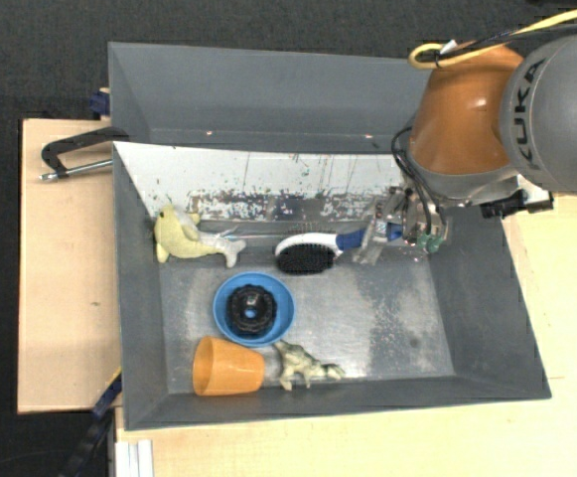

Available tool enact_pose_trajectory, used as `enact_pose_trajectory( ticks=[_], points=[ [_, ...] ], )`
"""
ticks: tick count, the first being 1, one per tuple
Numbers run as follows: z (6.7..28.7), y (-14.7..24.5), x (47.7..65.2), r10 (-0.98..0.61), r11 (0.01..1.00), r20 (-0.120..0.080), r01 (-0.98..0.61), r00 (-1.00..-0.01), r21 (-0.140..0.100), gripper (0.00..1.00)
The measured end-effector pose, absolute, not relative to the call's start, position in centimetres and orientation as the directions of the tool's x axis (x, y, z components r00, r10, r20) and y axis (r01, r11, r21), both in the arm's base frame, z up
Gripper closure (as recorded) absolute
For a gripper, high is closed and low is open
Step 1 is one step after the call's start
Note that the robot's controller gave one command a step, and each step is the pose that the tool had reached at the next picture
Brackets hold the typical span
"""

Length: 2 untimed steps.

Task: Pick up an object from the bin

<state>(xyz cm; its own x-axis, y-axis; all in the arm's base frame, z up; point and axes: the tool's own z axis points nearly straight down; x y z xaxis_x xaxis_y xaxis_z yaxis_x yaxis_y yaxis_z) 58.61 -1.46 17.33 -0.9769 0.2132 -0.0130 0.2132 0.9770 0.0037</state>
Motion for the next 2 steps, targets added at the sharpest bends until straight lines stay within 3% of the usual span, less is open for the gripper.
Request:
enact_pose_trajectory(
  ticks=[1, 2],
  points=[
    [6.7, -14.0, 57.9, 0.224, 0.974, 0.005, 0.224, -0.974, -0.003, 1.0],
    [19.3, -11.5, 57.7, 0.286, 0.958, -0.012, 0.286, -0.958, 0.003, 1.0]
  ],
)
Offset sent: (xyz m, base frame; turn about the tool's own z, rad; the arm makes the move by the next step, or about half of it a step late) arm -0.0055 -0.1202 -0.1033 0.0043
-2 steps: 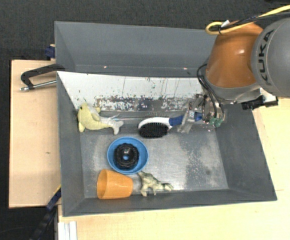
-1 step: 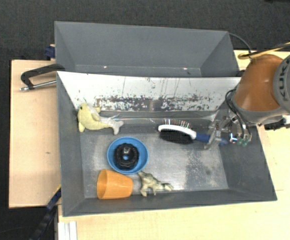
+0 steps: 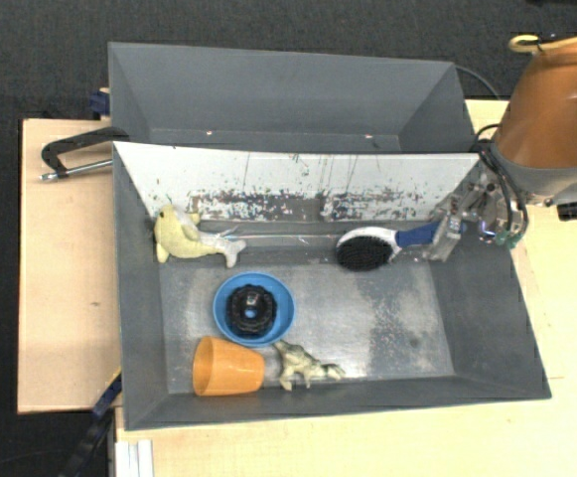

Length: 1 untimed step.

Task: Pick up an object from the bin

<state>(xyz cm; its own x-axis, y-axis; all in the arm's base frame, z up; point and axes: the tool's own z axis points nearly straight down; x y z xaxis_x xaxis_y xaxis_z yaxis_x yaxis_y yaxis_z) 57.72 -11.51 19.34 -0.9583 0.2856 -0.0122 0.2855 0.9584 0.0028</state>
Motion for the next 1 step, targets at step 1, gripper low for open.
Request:
enact_pose_trajectory(
  ticks=[1],
  points=[
    [43.82, -9.47, 60.34, 0.212, 0.977, -0.017, 0.212, -0.977, 0.001, 1.0]
  ],
)
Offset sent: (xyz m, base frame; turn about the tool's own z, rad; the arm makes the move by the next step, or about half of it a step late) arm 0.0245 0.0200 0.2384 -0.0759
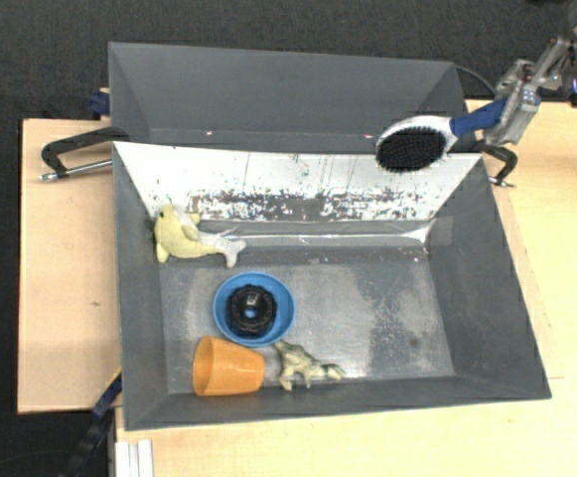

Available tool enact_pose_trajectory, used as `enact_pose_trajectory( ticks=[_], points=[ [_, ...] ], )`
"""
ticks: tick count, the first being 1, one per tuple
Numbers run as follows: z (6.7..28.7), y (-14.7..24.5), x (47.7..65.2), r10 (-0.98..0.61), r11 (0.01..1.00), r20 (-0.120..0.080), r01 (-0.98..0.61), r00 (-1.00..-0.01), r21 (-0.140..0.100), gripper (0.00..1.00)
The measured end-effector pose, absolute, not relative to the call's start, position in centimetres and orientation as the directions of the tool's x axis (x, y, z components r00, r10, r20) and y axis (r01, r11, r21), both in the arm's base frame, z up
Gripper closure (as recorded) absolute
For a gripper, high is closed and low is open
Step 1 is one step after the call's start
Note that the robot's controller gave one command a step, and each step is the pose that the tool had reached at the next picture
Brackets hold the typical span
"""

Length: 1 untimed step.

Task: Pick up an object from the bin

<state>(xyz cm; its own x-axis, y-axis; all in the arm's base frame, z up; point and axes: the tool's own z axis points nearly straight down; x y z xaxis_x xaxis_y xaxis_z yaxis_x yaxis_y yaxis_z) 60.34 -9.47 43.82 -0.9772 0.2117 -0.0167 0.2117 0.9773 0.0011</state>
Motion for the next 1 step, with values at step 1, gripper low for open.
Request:
enact_pose_trajectory(
  ticks=[1],
  points=[
    [26.7, -10.84, 56.98, 0.239, 0.971, 0.008, 0.239, -0.971, 0.0, 1.0]
  ],
)
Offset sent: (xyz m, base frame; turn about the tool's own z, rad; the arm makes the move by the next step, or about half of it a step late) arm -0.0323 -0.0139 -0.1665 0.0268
